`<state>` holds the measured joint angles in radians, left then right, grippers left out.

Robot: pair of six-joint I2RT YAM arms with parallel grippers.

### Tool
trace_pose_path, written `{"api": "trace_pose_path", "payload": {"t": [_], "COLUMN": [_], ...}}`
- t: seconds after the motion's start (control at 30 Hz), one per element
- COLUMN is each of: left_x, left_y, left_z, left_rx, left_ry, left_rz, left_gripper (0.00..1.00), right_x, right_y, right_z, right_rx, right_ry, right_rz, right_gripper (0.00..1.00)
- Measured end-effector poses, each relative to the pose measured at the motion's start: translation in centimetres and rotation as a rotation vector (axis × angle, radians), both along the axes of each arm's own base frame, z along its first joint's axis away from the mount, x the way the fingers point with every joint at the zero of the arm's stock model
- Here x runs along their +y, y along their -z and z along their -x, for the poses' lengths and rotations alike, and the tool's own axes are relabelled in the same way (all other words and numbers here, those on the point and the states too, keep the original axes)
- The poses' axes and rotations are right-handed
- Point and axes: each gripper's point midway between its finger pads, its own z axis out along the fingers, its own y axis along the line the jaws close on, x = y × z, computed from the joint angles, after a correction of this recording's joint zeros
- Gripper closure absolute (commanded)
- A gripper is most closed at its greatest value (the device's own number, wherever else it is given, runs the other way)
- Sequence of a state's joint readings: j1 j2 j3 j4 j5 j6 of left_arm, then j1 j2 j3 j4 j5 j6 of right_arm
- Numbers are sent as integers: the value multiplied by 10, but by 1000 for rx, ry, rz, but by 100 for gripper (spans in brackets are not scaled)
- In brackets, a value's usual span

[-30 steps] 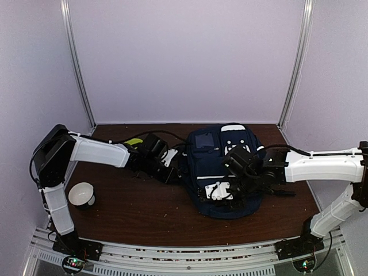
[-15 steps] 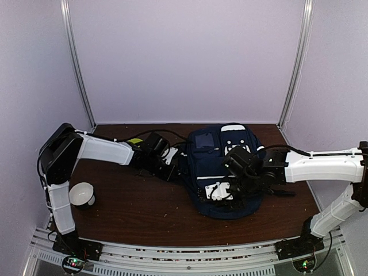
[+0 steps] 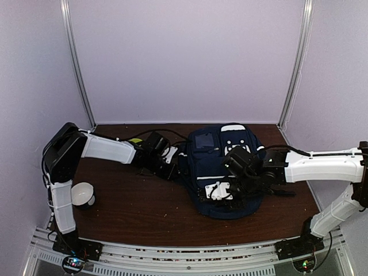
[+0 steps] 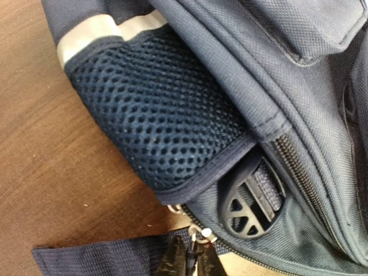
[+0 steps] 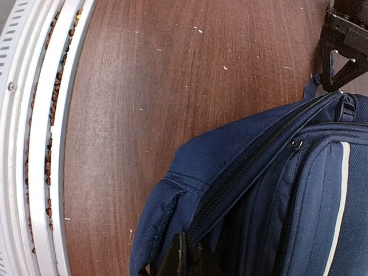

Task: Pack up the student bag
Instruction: Unzip the largest pocket of the student bag, then reset both arms

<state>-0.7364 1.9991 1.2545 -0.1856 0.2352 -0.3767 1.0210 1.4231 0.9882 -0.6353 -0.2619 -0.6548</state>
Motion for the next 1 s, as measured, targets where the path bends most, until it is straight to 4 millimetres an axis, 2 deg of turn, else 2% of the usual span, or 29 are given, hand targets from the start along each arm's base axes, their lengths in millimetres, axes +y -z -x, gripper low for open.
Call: {"api": "trace_pose_path", "payload": {"t": [0.17,0.3,0.43,0.53,0.63,0.73,0.83,0.87,0.9,0.93,1.0], "left_x": [11,31,44,55,66,80,91,94,97,100,107], "left_y": [-3,-16,-49,-88,-130,-159,-190,-201,-211,-224,-246], "left_z": [1,13,23,26,25,23,16,13,11,7,3], "left_rx": [-13,-29,-103,-196,-315,-404,-492,-522,-547,-583,-646], "left_ry": [-20,-28,-13,-7,-16,-28,-43,-50,-57,-71,-100], "left_rz": [-14,-24,-11,2,9,-27,-75,-88,-98,-109,-122], "left_gripper": [77,74,72,72,72,71,70,70,69,65,52], "right_x": [1,1,-6,-23,-49,-79,-100,-105,-111,-119,-139], "right_y": [1,-2,-17,-41,-76,-111,-147,-158,-170,-183,-200], "right_z": [3,2,-21,-55,-94,-123,-140,-144,-149,-156,-170], "right_rx": [19,48,63,52,22,-32,-109,-131,-156,-188,-226], "right_ry": [0,20,91,206,346,466,548,575,608,649,746], "right_rz": [-1,-17,-60,-131,-231,-323,-399,-428,-459,-495,-557], "right_gripper": [67,58,55,54,54,50,35,24,4,1,0]}}
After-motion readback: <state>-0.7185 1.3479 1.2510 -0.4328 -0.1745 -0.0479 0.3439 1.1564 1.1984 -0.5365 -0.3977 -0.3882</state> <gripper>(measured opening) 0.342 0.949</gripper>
